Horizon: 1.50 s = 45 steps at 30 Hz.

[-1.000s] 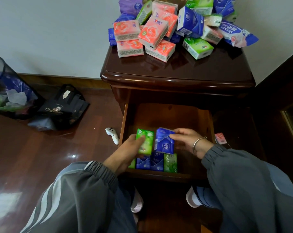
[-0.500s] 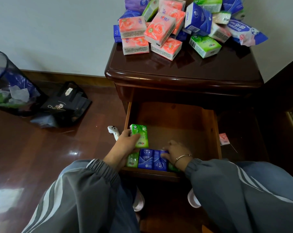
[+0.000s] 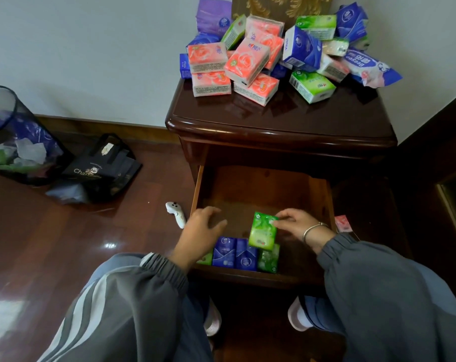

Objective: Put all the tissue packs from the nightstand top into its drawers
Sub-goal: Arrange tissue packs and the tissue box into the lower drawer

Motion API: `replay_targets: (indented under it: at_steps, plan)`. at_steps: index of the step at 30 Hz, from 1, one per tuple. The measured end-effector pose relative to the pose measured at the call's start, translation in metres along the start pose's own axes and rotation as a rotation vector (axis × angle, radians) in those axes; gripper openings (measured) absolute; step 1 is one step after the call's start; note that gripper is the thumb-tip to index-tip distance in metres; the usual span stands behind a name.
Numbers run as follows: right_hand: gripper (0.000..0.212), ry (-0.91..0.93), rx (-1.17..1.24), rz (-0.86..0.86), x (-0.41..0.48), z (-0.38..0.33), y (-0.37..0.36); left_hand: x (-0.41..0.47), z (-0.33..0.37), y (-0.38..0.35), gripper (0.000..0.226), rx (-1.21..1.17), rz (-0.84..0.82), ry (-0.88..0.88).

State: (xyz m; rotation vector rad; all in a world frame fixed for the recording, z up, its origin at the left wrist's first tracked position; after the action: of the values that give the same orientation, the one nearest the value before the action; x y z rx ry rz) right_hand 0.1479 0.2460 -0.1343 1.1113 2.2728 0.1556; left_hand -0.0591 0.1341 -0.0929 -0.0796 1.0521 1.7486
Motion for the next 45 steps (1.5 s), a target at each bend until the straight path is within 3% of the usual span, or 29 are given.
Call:
replay_targets:
  at_steps: [2, 3, 6, 10, 17, 22, 26, 31, 35, 37, 41, 45]
  plan:
    - [0.027, -0.045, -0.215, 0.037, 0.006, 0.022, 0.017, 0.004, -0.017, 0.027, 0.045, 0.056, 0.212, 0.111]
    - [0.028, -0.069, -0.285, 0.031, 0.008, 0.033, 0.017, 0.006, -0.029, 0.031, 0.048, 0.044, 0.228, 0.195]
    - [0.031, -0.101, -0.373, -0.028, 0.009, 0.056, -0.002, 0.01, -0.05, 0.009, 0.049, 0.026, 0.061, 0.333]
    - [0.031, -0.019, -0.57, -0.057, 0.008, 0.054, -0.019, 0.01, -0.052, -0.004, 0.042, 0.023, 0.023, 0.313]
    - [0.041, 0.026, -0.643, -0.204, -0.008, 0.056, -0.044, 0.012, -0.053, -0.005, 0.042, 0.033, 0.01, 0.294]
    - [0.077, -0.089, -0.553, -0.349, -0.022, 0.061, -0.05, 0.012, -0.054, -0.004, 0.04, 0.038, -0.01, 0.283]
    - [0.066, -0.015, -0.567, -0.223, -0.032, 0.017, -0.027, 0.005, -0.047, 0.011, 0.037, 0.008, 0.055, 0.251]
    - [0.016, 0.479, -0.399, 0.123, -0.065, -0.122, 0.051, -0.023, 0.006, 0.091, 0.033, -0.152, 0.458, 0.025]
    - [0.027, 0.877, -0.631, 0.583, -0.093, -0.219, 0.136, -0.05, 0.085, 0.15, 0.021, -0.224, 0.653, -0.276]
    - [0.046, 0.785, -0.811, 0.658, -0.069, -0.231, 0.162, -0.051, 0.131, 0.164, 0.028, -0.151, 0.68, -0.397]
    - [0.071, 0.443, -0.932, 0.604, -0.008, -0.197, 0.18, -0.028, 0.22, 0.162, 0.053, 0.141, 0.681, -0.544]
    - [0.072, 0.316, -0.953, 0.546, 0.024, -0.162, 0.167, 0.014, 0.268, 0.16, 0.07, 0.32, 0.737, -0.451]
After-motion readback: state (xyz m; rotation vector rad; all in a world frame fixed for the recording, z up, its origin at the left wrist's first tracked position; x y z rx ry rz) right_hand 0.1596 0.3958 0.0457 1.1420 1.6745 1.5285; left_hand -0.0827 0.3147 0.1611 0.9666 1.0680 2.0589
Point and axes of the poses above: each hand's wrist, its own x-axis towards the middle knuckle, its own y-axis out of the back of the hand, z = x × y, the point moved 10 cm from there along x, towards the middle knuckle, and after that the axes turned 11 degrees about y, right-handed, at the moved point
